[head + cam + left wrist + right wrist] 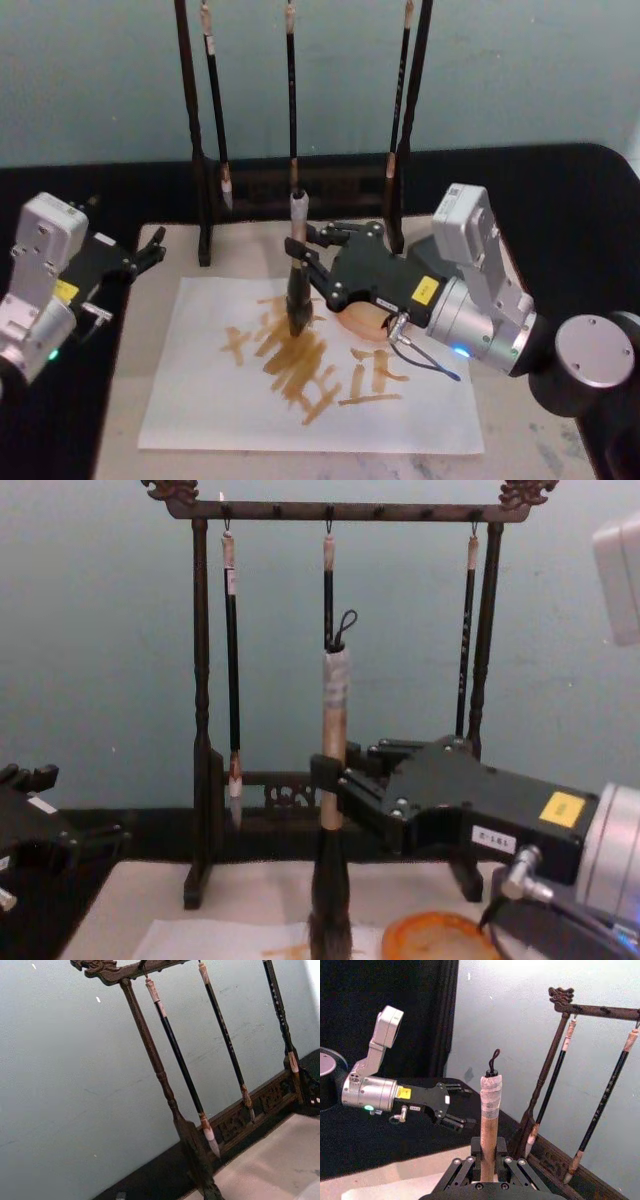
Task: Pick up the brush from the inkstone, write on the paper, then place the brush back to its original position.
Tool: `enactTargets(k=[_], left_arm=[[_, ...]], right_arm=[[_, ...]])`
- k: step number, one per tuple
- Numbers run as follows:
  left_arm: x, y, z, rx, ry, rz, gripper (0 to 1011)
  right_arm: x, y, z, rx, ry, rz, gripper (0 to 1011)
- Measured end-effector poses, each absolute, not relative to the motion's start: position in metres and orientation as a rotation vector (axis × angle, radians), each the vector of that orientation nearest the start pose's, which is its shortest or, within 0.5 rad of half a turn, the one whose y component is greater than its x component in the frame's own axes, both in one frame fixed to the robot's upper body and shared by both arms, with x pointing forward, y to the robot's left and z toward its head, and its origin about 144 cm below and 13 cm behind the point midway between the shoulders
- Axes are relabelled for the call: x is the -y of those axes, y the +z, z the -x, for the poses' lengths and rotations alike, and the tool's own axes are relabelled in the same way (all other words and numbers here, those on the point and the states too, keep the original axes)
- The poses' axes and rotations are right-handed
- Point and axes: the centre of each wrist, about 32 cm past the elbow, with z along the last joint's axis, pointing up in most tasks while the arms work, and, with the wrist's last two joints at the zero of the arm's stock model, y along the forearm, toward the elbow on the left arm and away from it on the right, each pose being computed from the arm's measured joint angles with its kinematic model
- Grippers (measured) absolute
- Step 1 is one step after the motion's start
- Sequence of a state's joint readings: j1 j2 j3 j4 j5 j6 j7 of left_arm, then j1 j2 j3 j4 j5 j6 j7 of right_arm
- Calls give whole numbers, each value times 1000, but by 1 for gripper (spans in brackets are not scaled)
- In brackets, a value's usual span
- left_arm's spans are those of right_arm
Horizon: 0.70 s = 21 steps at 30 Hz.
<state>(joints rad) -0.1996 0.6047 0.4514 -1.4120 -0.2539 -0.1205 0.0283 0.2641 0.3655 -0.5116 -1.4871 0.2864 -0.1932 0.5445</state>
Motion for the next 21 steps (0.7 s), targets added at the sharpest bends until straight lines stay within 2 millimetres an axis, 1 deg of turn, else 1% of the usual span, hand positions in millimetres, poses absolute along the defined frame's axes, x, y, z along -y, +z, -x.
enactTargets(k=[21], left_arm=[[-310, 1140, -489, 285, 1248, -305, 1010]], right_arm=[[205, 1169, -496, 252, -602, 17, 176]])
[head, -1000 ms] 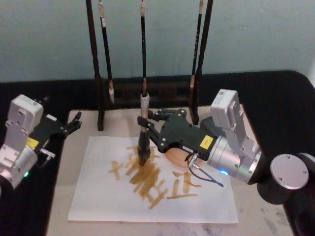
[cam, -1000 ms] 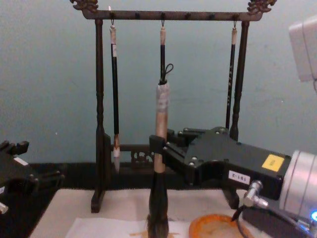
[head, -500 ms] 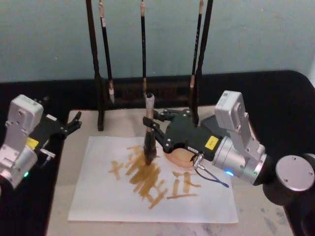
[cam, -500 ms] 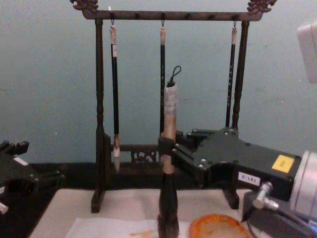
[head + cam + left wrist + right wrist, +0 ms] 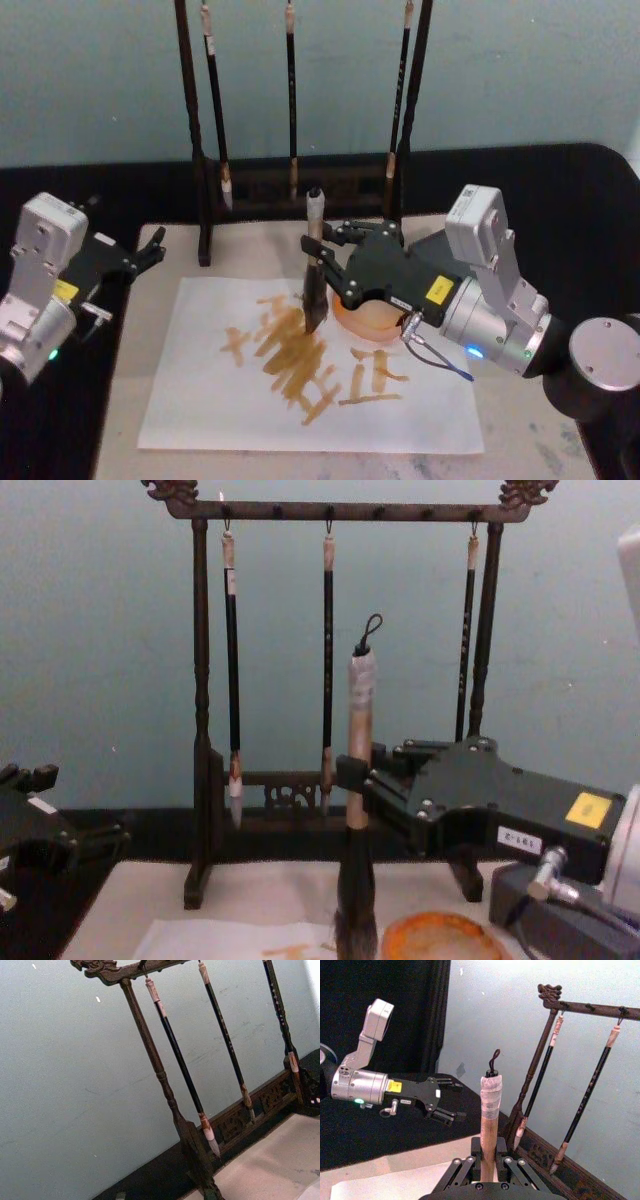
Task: Pick up the brush from the inkstone, write on the paper, then place the brush back to its original position.
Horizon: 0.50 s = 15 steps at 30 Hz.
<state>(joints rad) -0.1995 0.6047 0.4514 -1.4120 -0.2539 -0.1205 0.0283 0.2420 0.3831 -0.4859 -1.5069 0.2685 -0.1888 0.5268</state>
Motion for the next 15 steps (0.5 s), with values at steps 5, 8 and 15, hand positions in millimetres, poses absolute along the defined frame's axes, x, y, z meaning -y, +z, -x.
enactTargets(k=[5, 8, 15], left_arm=[[-310, 1140, -489, 285, 1248, -304, 1010], [-310, 1140, -489, 285, 1248, -304, 1009], [-310, 1140, -489, 285, 1248, -304, 1010]], right_arm=[[206, 1170, -496, 257, -608, 19, 176], [207, 1170, -496, 260, -611, 21, 176], [208, 1171, -495, 265, -616, 25, 176]])
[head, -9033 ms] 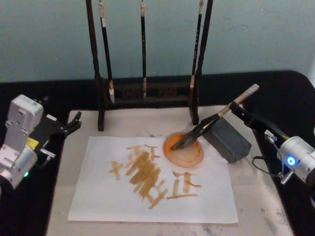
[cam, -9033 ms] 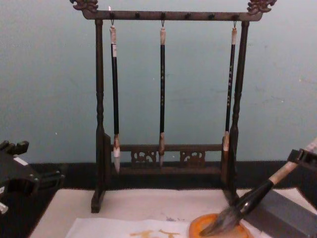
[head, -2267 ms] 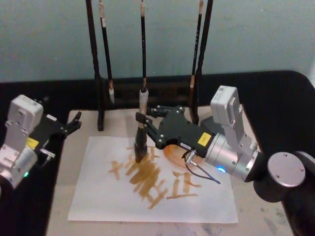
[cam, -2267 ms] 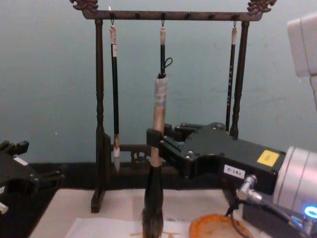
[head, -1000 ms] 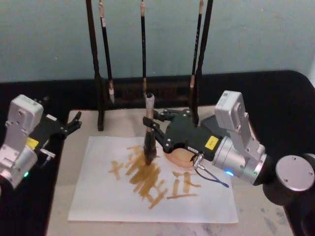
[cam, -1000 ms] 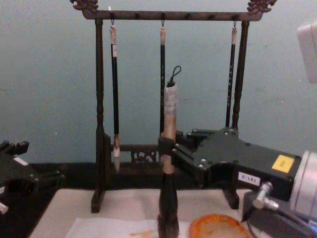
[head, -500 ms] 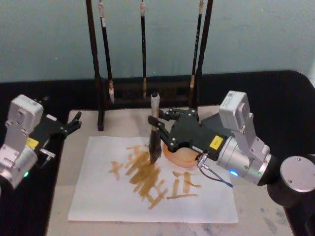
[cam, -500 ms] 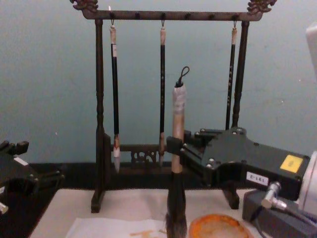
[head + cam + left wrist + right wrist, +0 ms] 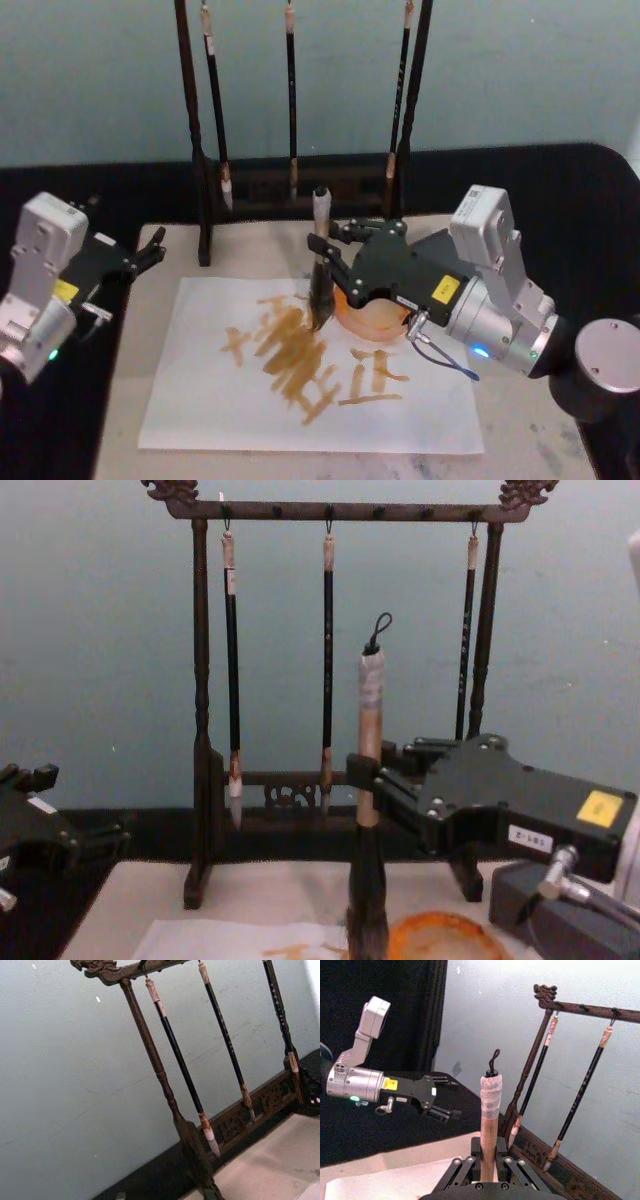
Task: Pick up the brush from the inkstone, write on the paper, then place the brush back to its original position.
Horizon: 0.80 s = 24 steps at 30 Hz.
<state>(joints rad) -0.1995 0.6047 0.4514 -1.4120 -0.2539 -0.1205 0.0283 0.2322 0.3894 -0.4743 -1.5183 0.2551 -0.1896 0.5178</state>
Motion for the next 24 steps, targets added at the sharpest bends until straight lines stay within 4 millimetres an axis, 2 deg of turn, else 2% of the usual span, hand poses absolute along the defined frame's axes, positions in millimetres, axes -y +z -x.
enactTargets(k=[24], left_arm=[[-310, 1140, -489, 285, 1248, -304, 1010]], right_arm=[[213, 1173, -490, 287, -630, 44, 176]])
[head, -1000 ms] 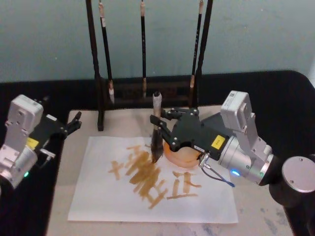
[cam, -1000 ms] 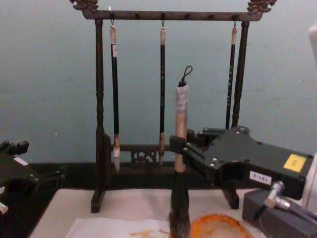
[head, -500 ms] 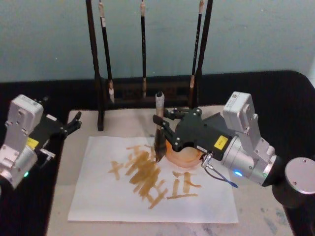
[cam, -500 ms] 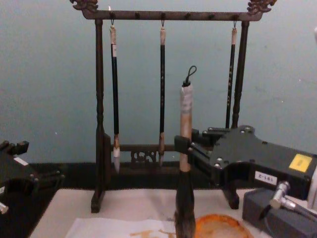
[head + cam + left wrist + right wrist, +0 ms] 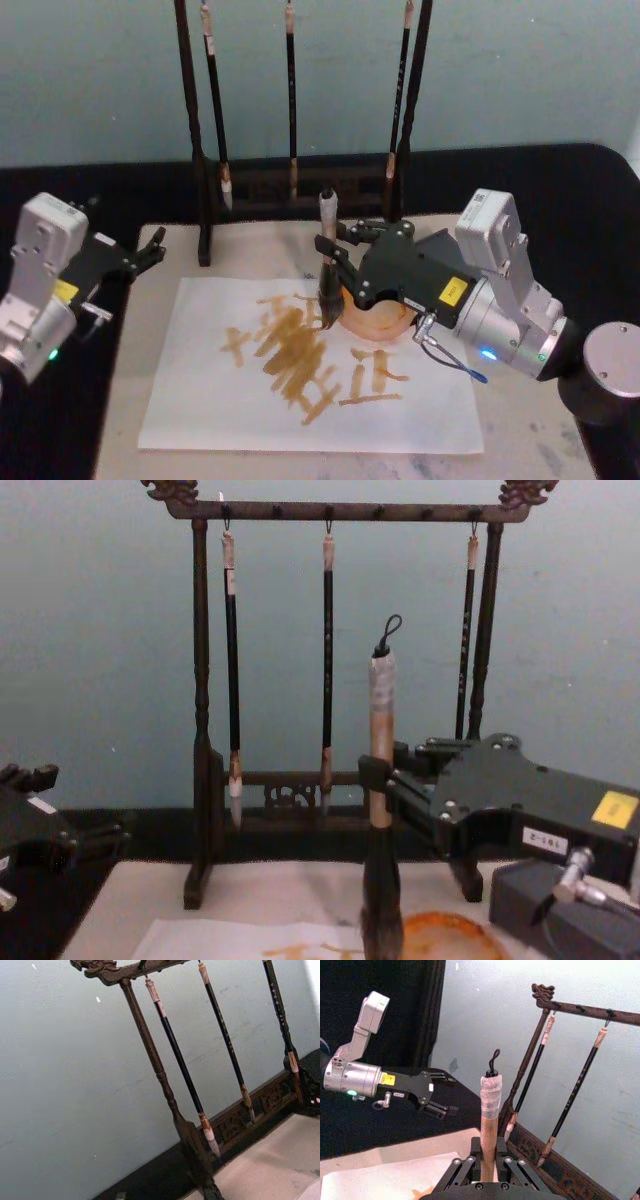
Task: Pick up the brush from the inkstone, write on the paper, then place the brush back to its original position.
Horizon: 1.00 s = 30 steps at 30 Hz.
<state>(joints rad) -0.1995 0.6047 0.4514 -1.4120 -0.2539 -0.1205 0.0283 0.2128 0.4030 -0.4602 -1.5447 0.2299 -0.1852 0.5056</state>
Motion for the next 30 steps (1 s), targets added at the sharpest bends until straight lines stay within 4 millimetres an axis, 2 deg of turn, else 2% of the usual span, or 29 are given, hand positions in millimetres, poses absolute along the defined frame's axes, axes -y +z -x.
enactTargets(k=[21, 30], left_arm=[[-310, 1140, -489, 285, 1248, -304, 1010], [-310, 1140, -489, 285, 1248, -305, 1010]], right_arm=[[214, 1180, -488, 324, -634, 37, 176], [223, 1189, -493, 295, -699, -34, 176]])
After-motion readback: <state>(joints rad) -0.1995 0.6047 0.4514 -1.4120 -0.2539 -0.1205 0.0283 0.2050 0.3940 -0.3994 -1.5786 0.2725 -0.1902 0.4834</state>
